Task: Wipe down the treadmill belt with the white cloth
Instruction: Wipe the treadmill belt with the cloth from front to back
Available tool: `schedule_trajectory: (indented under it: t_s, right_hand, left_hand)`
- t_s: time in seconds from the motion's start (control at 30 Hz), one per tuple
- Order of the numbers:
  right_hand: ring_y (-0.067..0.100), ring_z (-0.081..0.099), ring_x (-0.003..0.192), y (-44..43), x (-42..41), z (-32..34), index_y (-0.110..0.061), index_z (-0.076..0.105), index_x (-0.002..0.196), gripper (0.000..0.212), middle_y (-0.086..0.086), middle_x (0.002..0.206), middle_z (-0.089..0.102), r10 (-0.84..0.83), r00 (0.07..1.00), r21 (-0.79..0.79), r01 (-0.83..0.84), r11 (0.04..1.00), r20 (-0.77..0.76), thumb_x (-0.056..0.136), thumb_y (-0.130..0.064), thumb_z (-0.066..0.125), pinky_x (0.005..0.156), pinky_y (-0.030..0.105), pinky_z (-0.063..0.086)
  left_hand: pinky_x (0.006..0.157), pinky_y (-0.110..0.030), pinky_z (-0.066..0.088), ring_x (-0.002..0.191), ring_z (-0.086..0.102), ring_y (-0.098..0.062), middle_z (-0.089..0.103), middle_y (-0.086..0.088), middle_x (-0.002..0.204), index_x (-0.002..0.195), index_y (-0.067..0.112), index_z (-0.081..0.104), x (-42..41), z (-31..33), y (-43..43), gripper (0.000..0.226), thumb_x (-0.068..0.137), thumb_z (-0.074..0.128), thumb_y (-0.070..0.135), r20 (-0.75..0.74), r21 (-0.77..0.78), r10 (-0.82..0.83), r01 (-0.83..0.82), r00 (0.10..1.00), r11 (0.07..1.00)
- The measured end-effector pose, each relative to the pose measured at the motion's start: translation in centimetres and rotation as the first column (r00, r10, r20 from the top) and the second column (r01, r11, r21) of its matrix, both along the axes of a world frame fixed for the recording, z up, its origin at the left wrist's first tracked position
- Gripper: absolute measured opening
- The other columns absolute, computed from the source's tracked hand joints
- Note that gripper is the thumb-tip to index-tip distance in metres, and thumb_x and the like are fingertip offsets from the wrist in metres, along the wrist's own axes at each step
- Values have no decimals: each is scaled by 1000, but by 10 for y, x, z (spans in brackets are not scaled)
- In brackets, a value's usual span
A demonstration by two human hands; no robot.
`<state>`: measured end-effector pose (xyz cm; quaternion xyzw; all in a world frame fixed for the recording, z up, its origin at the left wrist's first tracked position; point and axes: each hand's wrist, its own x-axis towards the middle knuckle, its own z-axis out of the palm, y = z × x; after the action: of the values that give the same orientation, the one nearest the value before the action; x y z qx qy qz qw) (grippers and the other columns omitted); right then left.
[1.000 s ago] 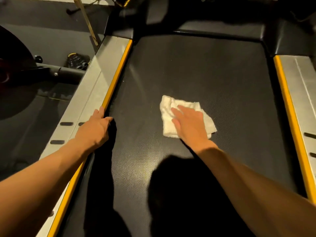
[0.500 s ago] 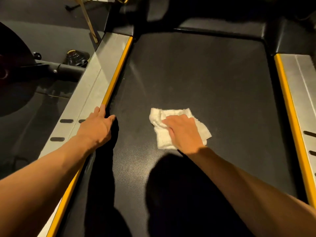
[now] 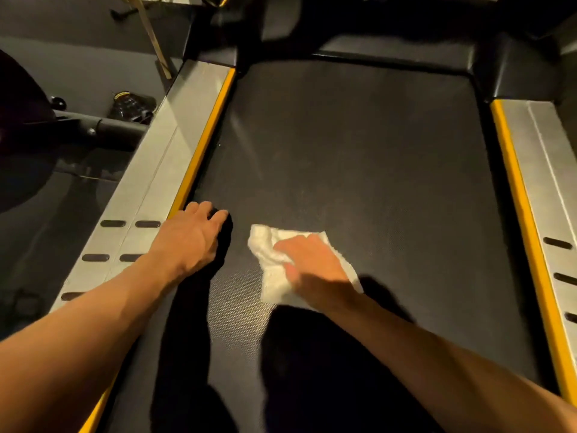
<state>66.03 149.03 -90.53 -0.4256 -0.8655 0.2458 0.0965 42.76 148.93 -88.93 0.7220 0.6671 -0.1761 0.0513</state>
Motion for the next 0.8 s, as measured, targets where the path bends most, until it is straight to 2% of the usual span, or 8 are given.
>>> schedule_trajectory:
  t_s: [0.1,0.17,0.27,0.4,0.47,0.63,0.7,0.8]
  right_hand:
    - [26,60,88,-8,7,-16,-32,58,103,26,-1,92,66,86,995,-15,-87,996,-44,78,-26,54,77,38,50]
    - [30,56,66,31,22,-29,-29,48,85,12,-2,69,57,-192,975,48,188,981,112,74,-34,50,55,34,46]
    - [24,54,65,63,59,-18,-24,40,73,9,-6,68,54,-513,858,39,511,858,40,82,-27,39,58,34,41]
    - [26,61,93,15,58,-1,-27,61,105,44,0,100,67,-34,998,-75,37,997,45,80,-32,26,83,40,48]
    - [28,61,98,7,52,1,-35,47,112,44,1,105,66,180,981,-118,-170,978,71,78,-37,20,84,39,49]
    - [30,57,81,38,96,-5,-31,59,91,18,-3,83,62,-382,924,21,382,924,-1,85,-29,42,71,39,47]
    - [32,55,101,30,105,-9,-27,53,120,30,4,110,61,-347,923,138,327,935,168,92,-24,42,85,45,45]
    - [35,60,80,-12,87,4,-17,53,114,35,9,92,64,15,997,145,-26,989,73,84,-17,34,73,49,50]
  left_hand:
    - [94,-37,42,115,47,-29,44,-10,134,144,26,36,8,0,-1,53,91,46,31,-40,7,-94,94,995,996]
    - [103,-36,34,123,42,-28,39,-10,141,146,29,33,13,2,-2,53,93,42,31,-92,-11,-150,149,984,989]
    - [106,-34,33,130,37,-26,30,-8,149,149,29,23,21,8,-1,56,96,40,31,-101,-56,-160,155,982,986]
    - [101,-40,43,130,38,-28,27,-8,151,150,27,22,36,6,0,62,94,46,31,95,-123,-52,63,994,990]
    - [101,-43,43,131,37,-29,26,-8,152,150,28,23,48,3,-1,60,94,46,33,143,-137,-22,42,989,990]
    - [106,-42,39,140,29,-26,22,-7,155,146,19,30,69,1,5,55,95,45,31,140,-171,-38,62,989,983]
    - [108,-43,39,143,26,-25,20,-6,157,146,19,29,74,2,10,54,95,44,30,141,-186,-54,80,989,979]
    - [105,-44,42,141,30,-26,23,-6,155,149,25,19,79,4,14,57,97,41,35,130,-222,-35,63,991,973]
